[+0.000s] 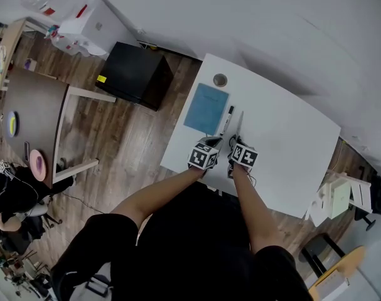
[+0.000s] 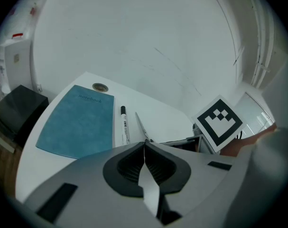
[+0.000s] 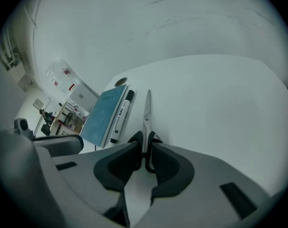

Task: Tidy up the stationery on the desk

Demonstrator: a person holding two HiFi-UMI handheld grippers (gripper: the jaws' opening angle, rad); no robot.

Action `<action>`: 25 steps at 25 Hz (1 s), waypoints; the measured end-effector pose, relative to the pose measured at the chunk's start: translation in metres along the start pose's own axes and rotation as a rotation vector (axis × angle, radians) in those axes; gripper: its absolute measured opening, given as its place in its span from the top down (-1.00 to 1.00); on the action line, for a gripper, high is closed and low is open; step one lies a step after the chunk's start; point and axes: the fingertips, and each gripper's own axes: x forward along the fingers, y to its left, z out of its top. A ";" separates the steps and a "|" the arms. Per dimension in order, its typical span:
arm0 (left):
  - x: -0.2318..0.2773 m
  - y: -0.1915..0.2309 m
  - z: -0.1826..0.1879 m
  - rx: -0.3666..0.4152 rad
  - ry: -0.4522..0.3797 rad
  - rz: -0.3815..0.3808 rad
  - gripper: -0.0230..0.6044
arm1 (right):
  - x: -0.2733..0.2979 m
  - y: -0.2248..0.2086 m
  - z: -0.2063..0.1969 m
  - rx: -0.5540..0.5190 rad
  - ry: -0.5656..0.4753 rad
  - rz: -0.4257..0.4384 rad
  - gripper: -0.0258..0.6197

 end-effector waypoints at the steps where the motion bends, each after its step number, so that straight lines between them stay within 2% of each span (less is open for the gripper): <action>1: -0.003 0.003 0.000 -0.002 -0.002 -0.002 0.88 | 0.002 0.005 0.001 0.018 0.000 0.005 0.62; 7: -0.017 0.022 -0.005 -0.039 -0.020 -0.007 0.88 | 0.010 0.016 0.008 0.082 -0.010 -0.016 0.62; 15: -0.028 0.029 -0.012 -0.042 -0.053 -0.003 0.88 | 0.004 0.018 0.003 0.075 -0.030 -0.028 0.62; 21: -0.038 0.016 -0.020 0.006 -0.057 -0.009 0.88 | -0.028 0.027 0.001 0.067 -0.082 0.036 0.62; 25: -0.063 -0.009 -0.024 0.052 -0.118 0.001 0.88 | -0.077 0.039 -0.012 0.019 -0.144 0.115 0.72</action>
